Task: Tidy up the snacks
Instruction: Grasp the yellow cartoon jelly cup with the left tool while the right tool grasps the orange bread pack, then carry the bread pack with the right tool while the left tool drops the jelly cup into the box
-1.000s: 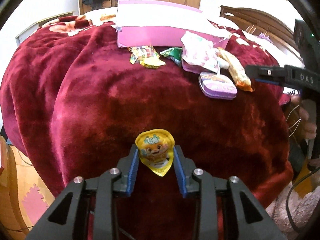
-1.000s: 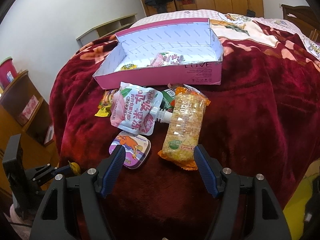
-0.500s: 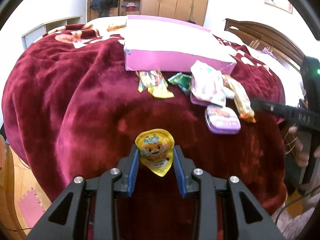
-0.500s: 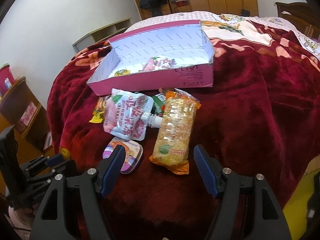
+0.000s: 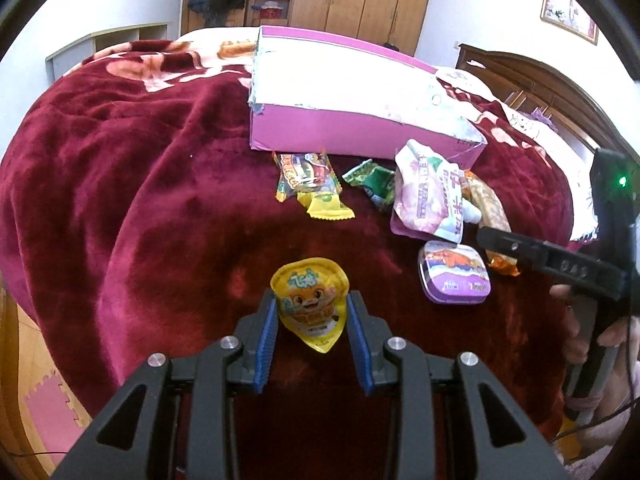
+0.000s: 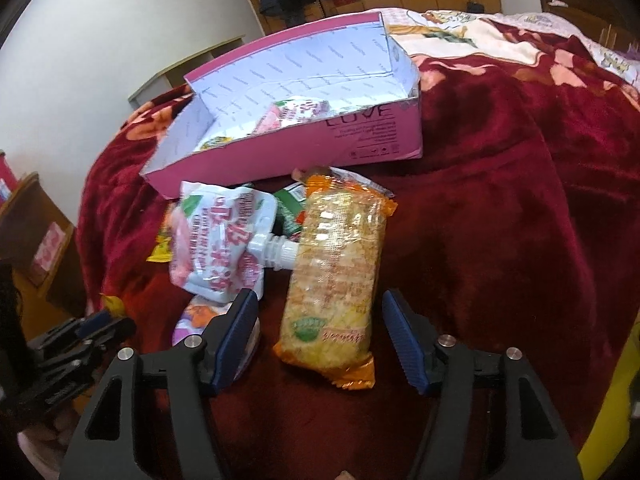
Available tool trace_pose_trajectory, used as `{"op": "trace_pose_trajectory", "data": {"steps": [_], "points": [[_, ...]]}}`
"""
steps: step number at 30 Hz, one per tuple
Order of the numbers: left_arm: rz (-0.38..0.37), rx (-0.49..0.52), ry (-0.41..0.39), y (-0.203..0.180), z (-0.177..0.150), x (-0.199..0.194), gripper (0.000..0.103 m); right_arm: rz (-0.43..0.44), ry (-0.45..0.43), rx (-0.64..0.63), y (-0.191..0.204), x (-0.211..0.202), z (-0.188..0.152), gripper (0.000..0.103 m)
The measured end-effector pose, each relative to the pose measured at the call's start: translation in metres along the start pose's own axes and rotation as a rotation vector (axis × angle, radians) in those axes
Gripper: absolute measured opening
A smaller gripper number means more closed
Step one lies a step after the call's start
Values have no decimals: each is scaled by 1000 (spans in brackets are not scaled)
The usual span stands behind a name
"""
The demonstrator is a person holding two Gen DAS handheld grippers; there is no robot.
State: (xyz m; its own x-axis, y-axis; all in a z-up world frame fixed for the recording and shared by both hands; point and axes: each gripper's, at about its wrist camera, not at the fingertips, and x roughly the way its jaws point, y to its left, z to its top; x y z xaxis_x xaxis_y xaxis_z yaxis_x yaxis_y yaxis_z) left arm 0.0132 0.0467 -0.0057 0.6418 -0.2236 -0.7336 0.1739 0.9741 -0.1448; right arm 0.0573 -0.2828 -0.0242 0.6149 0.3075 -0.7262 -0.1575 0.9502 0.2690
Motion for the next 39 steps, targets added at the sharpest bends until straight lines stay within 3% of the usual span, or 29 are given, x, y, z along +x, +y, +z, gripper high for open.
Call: {"op": "trace_pose_trajectory", "data": {"steps": [2,7,20,39], "points": [[1,4,-2,-1,2,2,35,-32,-19,-19,1,2,0,65],[-2,11,-10,-5,6,3,35,-79,-59,-29,-2,4,0,47],[-5,32,-35,-15,26,0,35,-60,-121,-26,-11,-20,0,45],[48,27,-176,-18,117,22,35,-45,-158,-52,-14,-35,13,45]]}}
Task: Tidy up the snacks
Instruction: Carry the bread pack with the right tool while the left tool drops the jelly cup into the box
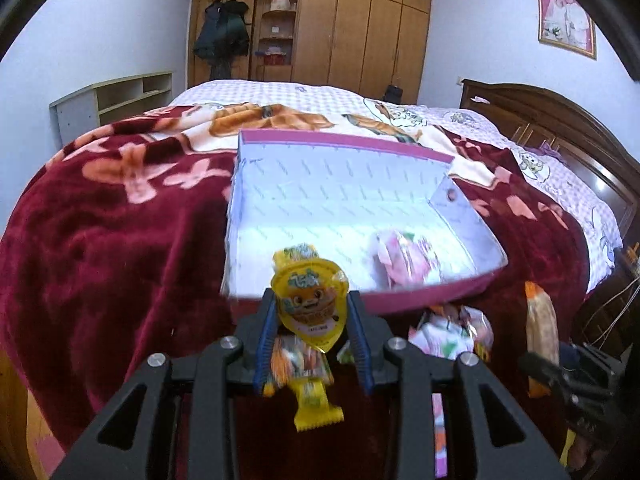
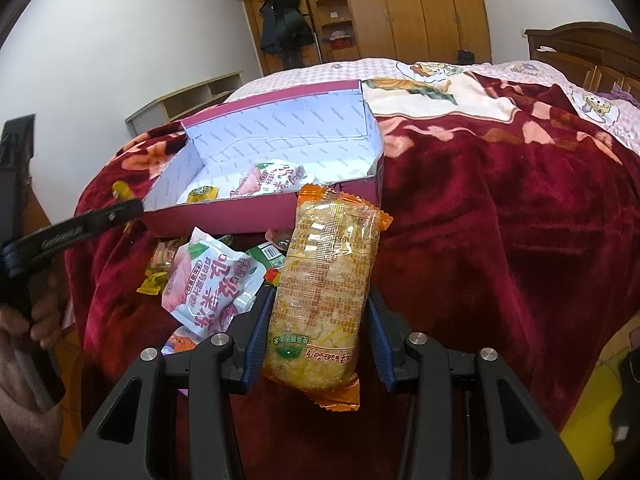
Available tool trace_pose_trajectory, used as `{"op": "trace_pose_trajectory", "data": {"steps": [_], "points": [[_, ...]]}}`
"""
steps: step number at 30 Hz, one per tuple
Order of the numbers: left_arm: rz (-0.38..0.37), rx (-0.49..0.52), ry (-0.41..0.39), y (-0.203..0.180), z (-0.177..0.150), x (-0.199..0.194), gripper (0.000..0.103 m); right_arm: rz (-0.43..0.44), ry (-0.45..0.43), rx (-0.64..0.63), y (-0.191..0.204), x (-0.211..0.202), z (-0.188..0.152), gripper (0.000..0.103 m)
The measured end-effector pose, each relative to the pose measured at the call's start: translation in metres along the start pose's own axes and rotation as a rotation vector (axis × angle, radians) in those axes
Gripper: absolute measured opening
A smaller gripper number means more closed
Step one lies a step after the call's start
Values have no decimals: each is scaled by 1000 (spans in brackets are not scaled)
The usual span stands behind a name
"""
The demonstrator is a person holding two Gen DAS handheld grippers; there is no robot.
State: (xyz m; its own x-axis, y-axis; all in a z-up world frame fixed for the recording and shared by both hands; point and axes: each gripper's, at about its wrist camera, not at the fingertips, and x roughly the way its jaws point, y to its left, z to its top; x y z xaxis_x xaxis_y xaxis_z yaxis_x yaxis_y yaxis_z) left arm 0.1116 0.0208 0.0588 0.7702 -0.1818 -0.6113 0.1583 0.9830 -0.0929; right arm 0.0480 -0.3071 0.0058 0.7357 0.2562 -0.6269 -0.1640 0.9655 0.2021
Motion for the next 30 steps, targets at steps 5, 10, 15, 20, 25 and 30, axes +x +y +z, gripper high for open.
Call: {"op": "trace_pose_trajectory", "data": {"steps": [5,10,15,20,25,30], "points": [[16,-6,-5,2,16,16,35,1,7,-13,-1,2,5,45],[30,19,-13,-1,29,32,35,1,3,-33,0,2,15,45],[40,7,-33,-2,41,50,35,-8,-2,-54,-1,3,28,45],[38,-1,-31,-1,51,68,35,-6,-1,-59,-3,6,39,45],[36,6,-14,-4,57,86,36,-1,4,-56,-5,11,50,45],[49,-3,-2,0,55,102,36,5,-3,-67,-2,16,60,45]]}}
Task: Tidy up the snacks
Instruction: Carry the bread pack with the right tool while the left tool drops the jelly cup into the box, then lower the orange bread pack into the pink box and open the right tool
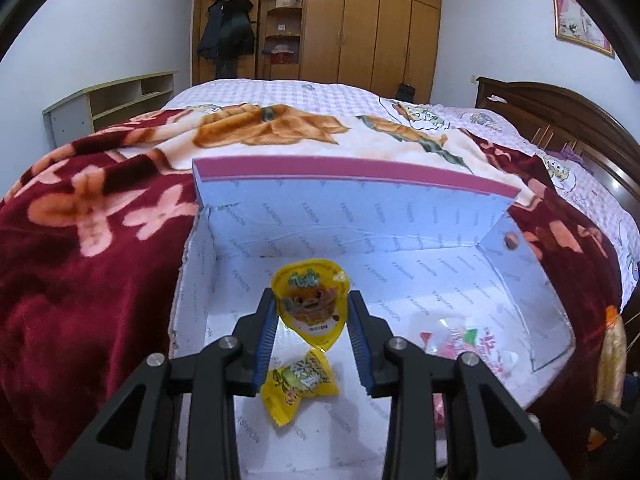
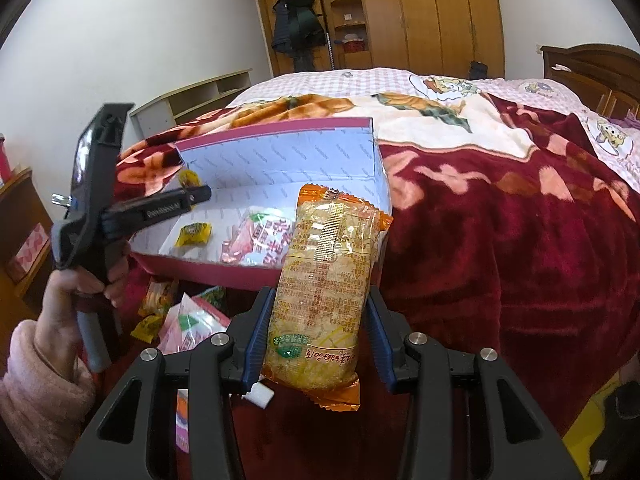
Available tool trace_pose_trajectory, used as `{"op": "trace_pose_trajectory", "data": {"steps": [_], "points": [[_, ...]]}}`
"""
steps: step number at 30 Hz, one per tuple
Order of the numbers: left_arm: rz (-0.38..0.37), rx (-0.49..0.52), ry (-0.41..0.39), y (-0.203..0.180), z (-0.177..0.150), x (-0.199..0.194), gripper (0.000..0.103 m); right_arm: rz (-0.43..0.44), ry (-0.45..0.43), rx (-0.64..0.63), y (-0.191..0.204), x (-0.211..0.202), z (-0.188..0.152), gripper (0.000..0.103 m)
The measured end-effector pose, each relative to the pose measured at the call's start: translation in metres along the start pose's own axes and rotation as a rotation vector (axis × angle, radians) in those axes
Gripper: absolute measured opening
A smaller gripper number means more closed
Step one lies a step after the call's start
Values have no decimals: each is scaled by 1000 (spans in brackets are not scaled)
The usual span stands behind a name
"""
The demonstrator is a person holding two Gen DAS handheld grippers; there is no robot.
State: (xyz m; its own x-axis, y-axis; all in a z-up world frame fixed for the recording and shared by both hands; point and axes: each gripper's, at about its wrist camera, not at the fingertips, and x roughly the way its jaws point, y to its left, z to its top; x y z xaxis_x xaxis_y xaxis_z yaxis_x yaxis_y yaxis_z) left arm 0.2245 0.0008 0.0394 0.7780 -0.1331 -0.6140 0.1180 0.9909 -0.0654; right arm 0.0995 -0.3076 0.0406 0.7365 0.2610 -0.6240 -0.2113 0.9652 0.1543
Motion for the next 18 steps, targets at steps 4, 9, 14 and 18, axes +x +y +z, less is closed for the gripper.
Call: {"op": "trace_pose_trajectory", "data": {"steps": [4,9,14,18], "points": [[14,-6,-4,3,-3,5,37,5,4,5,0,8,8,45],[36,22,-3,2,-5,9,40,14,17,6,0,19,17,45],[36,26,-3,2,-6,12,46,22,7,-18,4,26,27,45],[39,18,8,4,-7,14,53,29,4,-19,4,36,37,45]]}}
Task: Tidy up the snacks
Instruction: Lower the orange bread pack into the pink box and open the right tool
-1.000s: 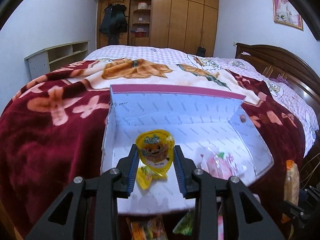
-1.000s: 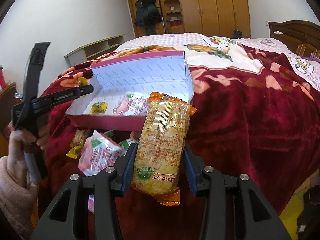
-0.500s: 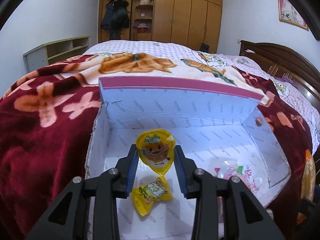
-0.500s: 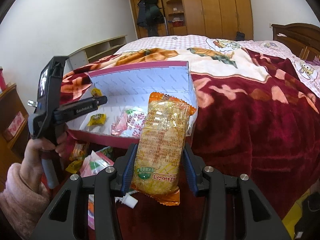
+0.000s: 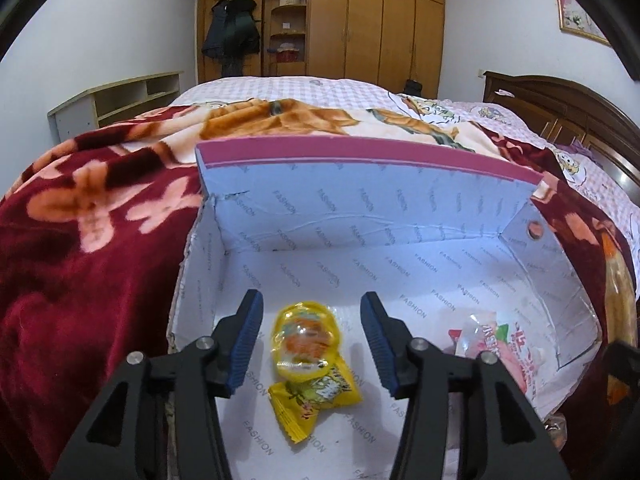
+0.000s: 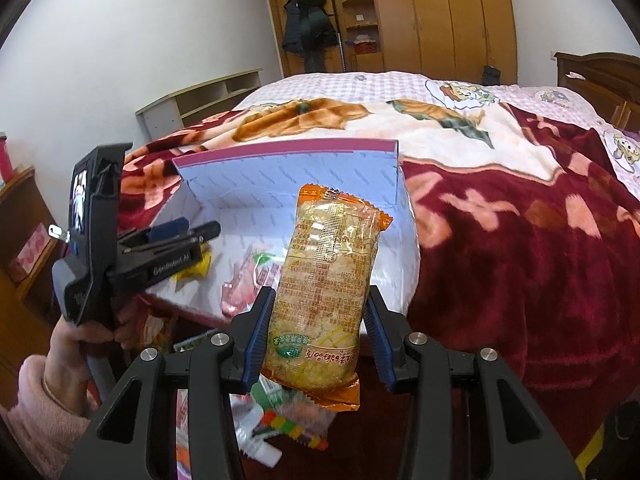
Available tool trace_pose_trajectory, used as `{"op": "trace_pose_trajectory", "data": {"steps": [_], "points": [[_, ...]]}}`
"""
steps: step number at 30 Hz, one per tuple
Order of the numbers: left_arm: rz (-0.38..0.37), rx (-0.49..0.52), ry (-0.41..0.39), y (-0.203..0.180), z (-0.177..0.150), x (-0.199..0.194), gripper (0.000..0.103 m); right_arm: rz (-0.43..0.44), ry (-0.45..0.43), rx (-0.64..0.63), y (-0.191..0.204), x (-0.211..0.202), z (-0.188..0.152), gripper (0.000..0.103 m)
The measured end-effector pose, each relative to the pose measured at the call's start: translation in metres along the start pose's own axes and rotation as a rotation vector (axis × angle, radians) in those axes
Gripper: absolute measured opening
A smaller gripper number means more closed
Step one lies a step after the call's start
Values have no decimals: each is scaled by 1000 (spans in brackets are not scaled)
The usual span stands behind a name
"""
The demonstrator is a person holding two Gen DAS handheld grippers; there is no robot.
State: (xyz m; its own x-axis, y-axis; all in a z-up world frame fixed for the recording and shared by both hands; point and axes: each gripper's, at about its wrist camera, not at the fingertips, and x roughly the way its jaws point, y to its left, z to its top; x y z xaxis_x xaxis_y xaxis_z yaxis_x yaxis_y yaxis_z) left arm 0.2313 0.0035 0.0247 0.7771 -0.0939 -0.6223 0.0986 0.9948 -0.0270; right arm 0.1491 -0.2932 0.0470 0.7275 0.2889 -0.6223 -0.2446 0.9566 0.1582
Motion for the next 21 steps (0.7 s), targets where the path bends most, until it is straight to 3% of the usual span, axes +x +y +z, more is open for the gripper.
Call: {"op": "trace_pose_trajectory", "data": {"steps": [21], "points": [[12,19,13,1,2,4,54,-13,15,-2,-4,59,24,45]]}}
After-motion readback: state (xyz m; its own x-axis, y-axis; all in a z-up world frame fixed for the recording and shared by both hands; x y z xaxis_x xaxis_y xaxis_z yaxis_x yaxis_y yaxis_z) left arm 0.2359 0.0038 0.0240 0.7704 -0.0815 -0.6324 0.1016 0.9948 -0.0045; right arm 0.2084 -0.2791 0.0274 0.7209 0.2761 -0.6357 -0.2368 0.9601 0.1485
